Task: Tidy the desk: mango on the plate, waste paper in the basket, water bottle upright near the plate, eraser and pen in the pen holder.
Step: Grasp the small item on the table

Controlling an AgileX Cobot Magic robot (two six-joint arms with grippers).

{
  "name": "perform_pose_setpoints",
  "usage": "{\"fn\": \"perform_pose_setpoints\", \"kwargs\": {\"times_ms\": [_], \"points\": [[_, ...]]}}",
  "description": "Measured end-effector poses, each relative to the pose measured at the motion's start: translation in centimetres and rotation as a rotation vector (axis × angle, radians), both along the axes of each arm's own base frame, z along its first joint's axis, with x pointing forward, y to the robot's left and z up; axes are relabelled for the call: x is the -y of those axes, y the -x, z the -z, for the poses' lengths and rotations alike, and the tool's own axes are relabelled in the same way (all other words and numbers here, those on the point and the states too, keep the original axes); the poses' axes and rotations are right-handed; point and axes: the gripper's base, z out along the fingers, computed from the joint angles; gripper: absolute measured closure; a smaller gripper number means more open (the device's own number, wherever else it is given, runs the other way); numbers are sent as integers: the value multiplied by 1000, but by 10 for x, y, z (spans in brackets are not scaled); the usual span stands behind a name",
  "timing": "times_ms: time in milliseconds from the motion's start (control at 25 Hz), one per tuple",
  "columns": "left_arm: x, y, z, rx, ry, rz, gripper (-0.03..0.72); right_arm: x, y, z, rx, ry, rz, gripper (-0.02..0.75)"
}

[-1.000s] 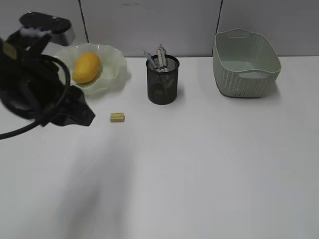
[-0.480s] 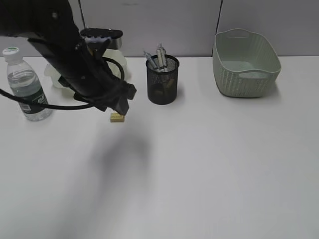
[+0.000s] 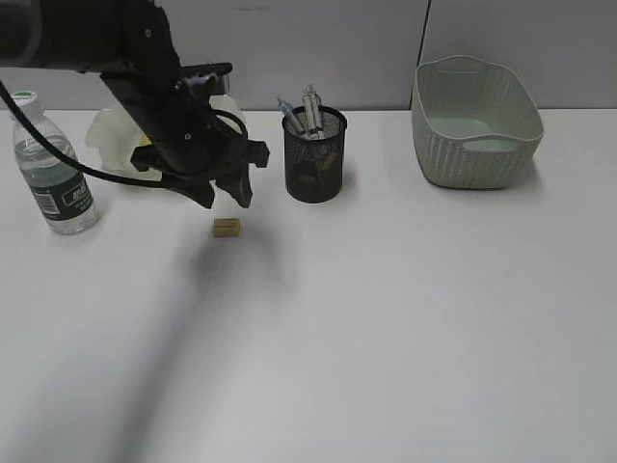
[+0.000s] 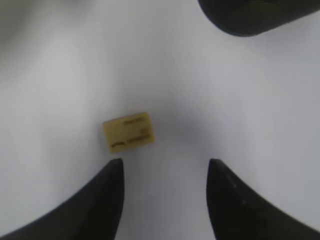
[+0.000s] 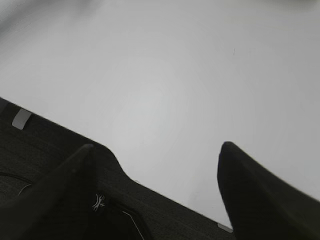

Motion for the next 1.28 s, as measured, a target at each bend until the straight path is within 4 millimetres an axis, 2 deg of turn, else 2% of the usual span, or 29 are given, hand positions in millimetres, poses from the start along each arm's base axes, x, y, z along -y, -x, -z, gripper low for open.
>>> {"fn": "perform_pose_setpoints", "kwargs": {"times_ms": [200,400,560,640,760,880,1000,1280], "points": [[1,-6,24,-61,-24,-35,281,0,0,0,0,0,0,153],[-1,-8,40,-86,-62,-70,281,0,0,0,0,0,0,153],[-3,-10,43,-70,-88,-72,270,0,0,0,0,0,0,153],[-3,-11,42,-56,-81,-75,233,0,0,0,0,0,0,153],[-2,-13,42,-38,-71,-78,140,0,0,0,0,0,0,153],[-1,-15,41,-16,-60,-80,94,0,0,0,0,0,0,153],[0,-16,42,2,-51,-82,90,0,0,0,0,0,0,153],[1,-18,57,-10,-58,-83,103,0,0,0,0,0,1,153]]}}
